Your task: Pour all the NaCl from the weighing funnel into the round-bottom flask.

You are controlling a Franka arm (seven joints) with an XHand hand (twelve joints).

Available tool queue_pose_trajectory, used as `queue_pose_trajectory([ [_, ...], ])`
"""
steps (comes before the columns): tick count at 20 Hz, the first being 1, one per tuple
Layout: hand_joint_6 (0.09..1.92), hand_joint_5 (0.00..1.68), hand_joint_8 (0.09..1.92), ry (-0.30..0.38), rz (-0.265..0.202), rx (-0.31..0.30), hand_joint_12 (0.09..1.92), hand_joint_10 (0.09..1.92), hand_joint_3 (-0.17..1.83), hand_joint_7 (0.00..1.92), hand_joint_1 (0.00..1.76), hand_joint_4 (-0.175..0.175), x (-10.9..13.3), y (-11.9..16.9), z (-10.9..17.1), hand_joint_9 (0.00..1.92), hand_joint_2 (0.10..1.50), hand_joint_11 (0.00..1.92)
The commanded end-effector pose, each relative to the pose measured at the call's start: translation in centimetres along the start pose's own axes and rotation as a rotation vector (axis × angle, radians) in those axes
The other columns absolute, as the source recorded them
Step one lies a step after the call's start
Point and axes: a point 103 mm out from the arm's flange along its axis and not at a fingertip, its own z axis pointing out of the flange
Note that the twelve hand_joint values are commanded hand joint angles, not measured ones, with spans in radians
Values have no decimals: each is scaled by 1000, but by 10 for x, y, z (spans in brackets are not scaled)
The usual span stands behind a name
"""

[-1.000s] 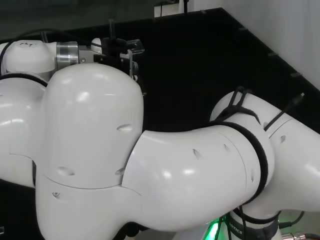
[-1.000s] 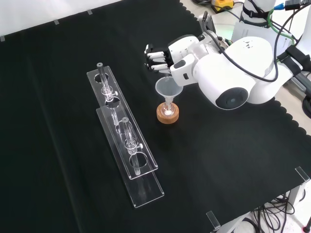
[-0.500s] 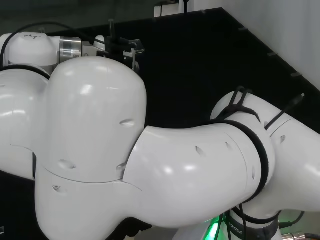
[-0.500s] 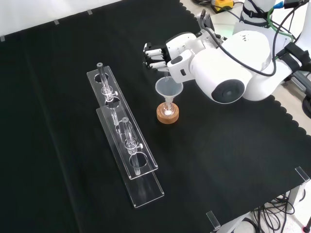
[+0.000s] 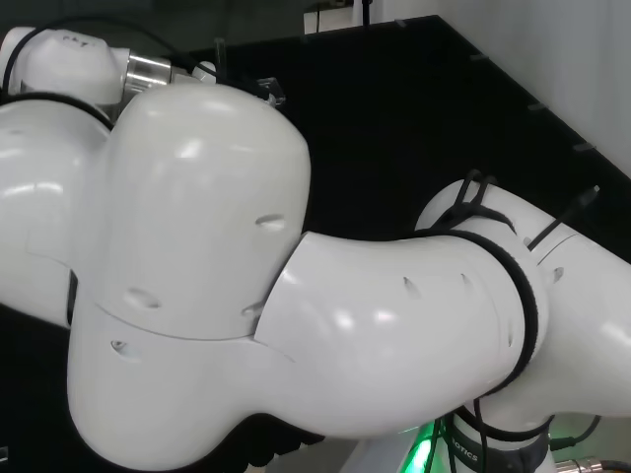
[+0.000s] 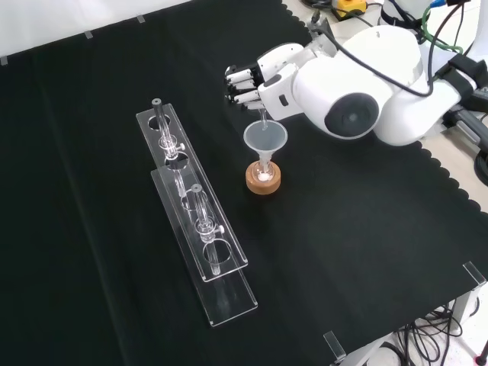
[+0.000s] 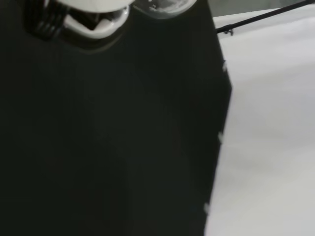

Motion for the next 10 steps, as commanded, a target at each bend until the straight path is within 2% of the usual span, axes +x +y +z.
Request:
queue_pose_trajectory([
  [1,968,1124,649,87,-26,-6,1189,438,732,540,1082,175,-2,0,5,797,684,624],
  [8,968,1124,648,178,-39,-14,1189,437,732,536,1081,175,-9,0,13,790,685,625],
  [10,968,1123,648,228,-40,-13,1189,437,732,536,1081,175,-11,0,17,789,685,626],
])
